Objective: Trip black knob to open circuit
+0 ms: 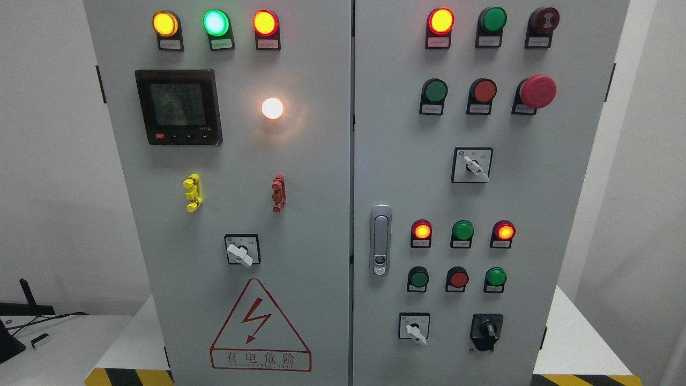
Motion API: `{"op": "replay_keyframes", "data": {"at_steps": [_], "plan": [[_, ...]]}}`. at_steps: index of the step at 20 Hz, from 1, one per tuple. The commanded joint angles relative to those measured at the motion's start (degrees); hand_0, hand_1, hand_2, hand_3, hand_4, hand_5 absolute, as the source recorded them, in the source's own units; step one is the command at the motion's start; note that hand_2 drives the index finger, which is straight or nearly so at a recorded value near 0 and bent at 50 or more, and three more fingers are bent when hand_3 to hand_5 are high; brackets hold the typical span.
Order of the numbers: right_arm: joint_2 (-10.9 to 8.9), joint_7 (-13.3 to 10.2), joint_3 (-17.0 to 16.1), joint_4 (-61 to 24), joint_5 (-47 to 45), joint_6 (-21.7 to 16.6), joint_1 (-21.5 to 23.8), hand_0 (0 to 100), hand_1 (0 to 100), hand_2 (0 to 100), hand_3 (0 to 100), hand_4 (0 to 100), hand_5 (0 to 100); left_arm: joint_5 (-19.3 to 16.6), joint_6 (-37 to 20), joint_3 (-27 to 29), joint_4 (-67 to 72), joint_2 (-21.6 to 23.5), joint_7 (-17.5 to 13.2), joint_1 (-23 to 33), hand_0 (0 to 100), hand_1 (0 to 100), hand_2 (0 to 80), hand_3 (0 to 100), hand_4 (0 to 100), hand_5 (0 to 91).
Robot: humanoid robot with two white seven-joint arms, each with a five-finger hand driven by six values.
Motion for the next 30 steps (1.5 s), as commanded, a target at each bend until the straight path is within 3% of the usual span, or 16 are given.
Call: {"op": "replay_keyframes", "data": {"at_steps": [1,5,9,20,30], "plan": [[-0.13,-0.04,1.41,1.64,2.24,3.61,-4.72,39,71,36,82,93,100,0.26,0.04,0.00,0.00,-0.03,0.02,-0.01,12,39,0.0,0,0,0.0],[-0.13,-0.12,2.90,1.90,2.16,7.84,-6.57,40,71,37,82,93,100,0.26,0.04,0.00,0.00,-0.03,0.02,-0.01,12,39,0.0,0,0,0.0],[0.14,-0.30,4.04,2.78,2.16,8.64,-9.03,43,68,38,83,93,100,0.26,0.04,0.00,0.00,-0.03,0.02,-0.01,12,39,0.0,0,0,0.0],[0.22,-1.97,6.60,5.33,2.07,15.66,-14.21,46,67,39,84,93,100,0.26,0.04,0.00,0.00,-0.03,0.02,-0.01,12,39,0.0,0,0,0.0],[0.58,-1.62,6.77,6.21,1.54,17.69,-17.64,48,71,39,83,94,100,0.26,0.04,0.00,0.00,-0.03,0.02,-0.01,12,39,0.0,0,0,0.0]]}}
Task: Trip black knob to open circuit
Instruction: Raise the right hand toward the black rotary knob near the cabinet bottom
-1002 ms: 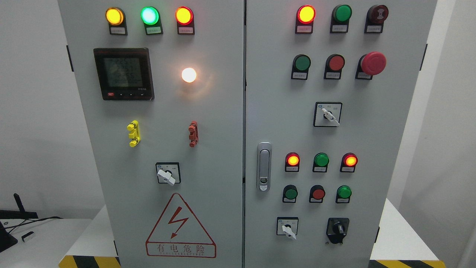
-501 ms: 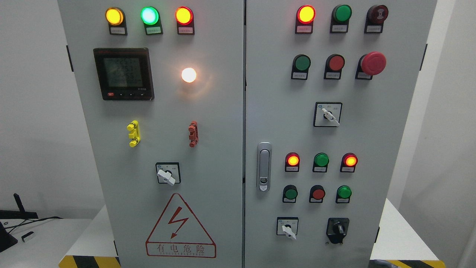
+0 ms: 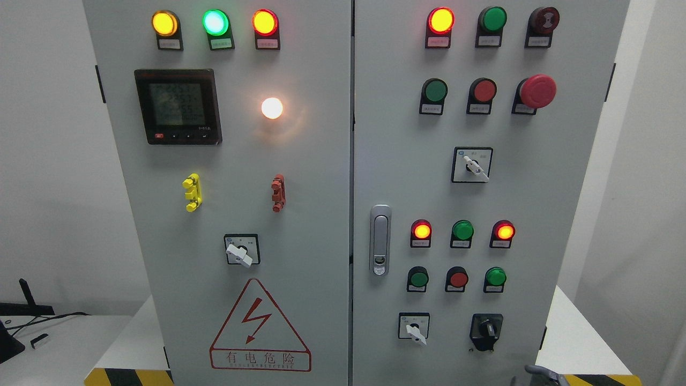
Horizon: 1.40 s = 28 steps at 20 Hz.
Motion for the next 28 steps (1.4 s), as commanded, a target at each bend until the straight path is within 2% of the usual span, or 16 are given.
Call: {"op": "replay_keyframes", "data": {"at_steps": [1,8,28], "plan": [[0.27,0.48,1.13,1.81,-0.24,0.20,-2.73,48,71,39,83,94,100,0.27,0.04,0.00,0.00,-0.02,0.02,0.00,12,39,0.0,0,0,0.0],[0.27,0.83,1.66,2.95,-0.33,0.20,-4.40,46,75,40,83,95,100,0.27,0.04,0.00,0.00,0.07,0.02,0.00,12,39,0.0,0,0,0.0],[0.18,0.83,1.49,6.03,-0.41,0.20,-5.81,42,74,42,84,96,100,0.27,0.04,0.00,0.00,-0.02,0.02,0.00,12,39,0.0,0,0,0.0]]}}
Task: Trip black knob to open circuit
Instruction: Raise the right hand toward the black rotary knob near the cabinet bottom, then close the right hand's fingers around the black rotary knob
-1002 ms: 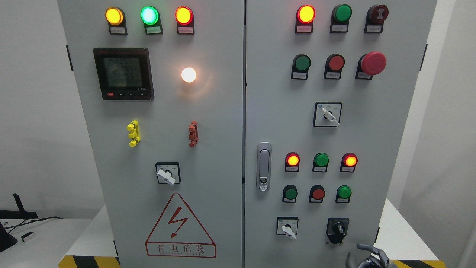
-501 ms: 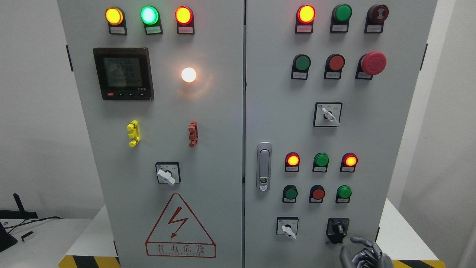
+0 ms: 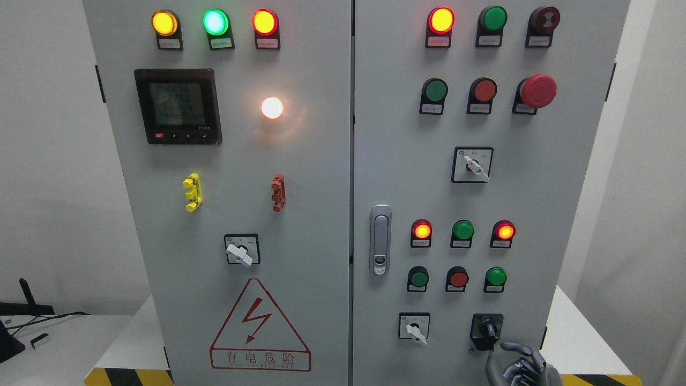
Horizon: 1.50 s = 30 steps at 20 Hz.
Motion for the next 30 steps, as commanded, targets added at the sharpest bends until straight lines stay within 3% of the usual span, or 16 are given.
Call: {"op": "replay_keyframes", "data": {"at_steps": [1,30], "plan": [[-0.02,0.01,0.07,1.01,-0.02,-0.16,-0.19,42,74,43,84,96,100,0.26,0.05,0.00,0.00,0.06,0.02,0.00,12,39,0.0,0,0,0.0],[0.07,0.01,0.24,0.57,-0.11,-0.60,-1.69,40,76,46,87,97,100,0.26,0.05,0.00,0.00,0.06,0.02,0.00,12,39,0.0,0,0,0.0]]}}
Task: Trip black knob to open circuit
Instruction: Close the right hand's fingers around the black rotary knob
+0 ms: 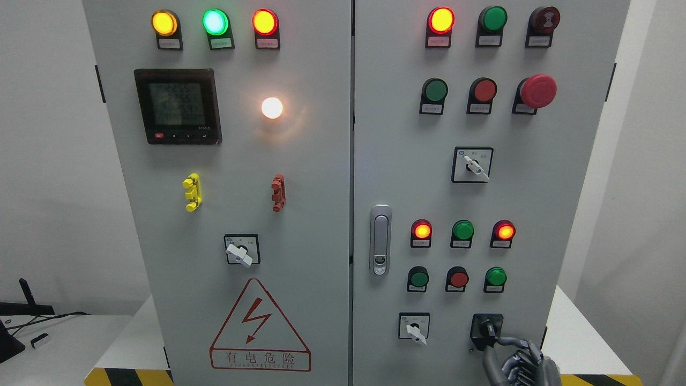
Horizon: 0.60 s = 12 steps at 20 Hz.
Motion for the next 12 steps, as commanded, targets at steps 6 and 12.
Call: {"op": "replay_keyframes", "data": {"at_steps": [6,12], "plan": [[0.02,-0.03,0.14,-0.05,0.00,0.22,-0.08,40,76,47,88,97,100,0.26,0.05,0.00,0.00,0.06,0.02,0.00,12,39,0.0,0,0,0.0],[0.02,-0.03,0.23,0.03,0.00,0.40,-0.43,40,77,48,88,97,100,0.26,0.05,0.00,0.00,-0.03,0.02,0.00,12,39,0.0,0,0,0.0]]}}
